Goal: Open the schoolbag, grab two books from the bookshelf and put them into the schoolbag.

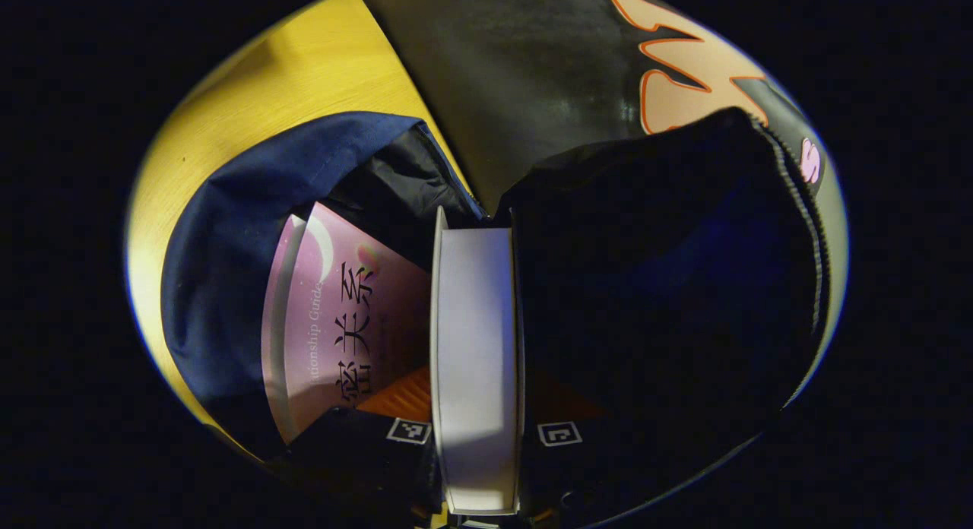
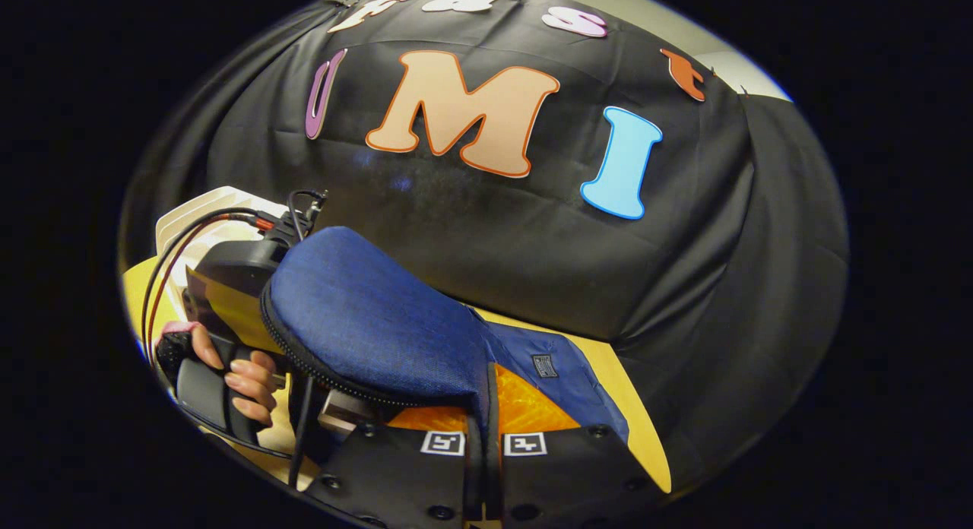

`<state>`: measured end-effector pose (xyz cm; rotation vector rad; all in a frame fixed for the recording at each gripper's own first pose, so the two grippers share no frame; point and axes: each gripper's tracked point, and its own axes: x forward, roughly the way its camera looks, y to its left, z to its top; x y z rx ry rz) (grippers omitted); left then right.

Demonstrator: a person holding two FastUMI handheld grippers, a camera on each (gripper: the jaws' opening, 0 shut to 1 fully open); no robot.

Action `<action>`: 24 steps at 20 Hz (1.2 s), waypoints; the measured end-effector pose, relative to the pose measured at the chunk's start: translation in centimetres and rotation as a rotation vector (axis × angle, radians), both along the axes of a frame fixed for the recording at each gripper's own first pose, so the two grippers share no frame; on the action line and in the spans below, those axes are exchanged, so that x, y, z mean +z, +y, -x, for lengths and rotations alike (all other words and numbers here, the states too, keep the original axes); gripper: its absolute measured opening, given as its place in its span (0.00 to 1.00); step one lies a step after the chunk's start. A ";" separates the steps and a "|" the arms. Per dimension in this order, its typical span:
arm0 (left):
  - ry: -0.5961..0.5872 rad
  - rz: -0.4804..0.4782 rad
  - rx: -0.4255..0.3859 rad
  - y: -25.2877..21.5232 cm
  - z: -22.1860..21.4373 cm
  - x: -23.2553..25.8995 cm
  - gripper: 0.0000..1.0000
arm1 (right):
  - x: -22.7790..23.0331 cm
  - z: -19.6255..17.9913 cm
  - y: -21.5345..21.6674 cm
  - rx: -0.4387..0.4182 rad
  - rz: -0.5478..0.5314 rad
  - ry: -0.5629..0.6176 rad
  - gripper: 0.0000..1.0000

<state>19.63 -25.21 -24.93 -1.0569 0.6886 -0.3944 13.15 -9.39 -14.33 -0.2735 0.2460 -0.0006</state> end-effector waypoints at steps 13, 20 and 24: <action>-0.090 -0.519 0.006 7.6 6.8 3.1 0.84 | -1.6 3.3 1.0 0.098 -0.258 0.103 0.42; -0.184 -0.779 0.046 12.6 13.6 8.4 0.96 | 1.8 9.4 2.0 0.084 -0.388 0.096 0.92; -0.239 -0.889 0.148 16.5 16.9 13.0 0.96 | 7.7 11.0 3.2 0.077 -0.440 -0.010 0.93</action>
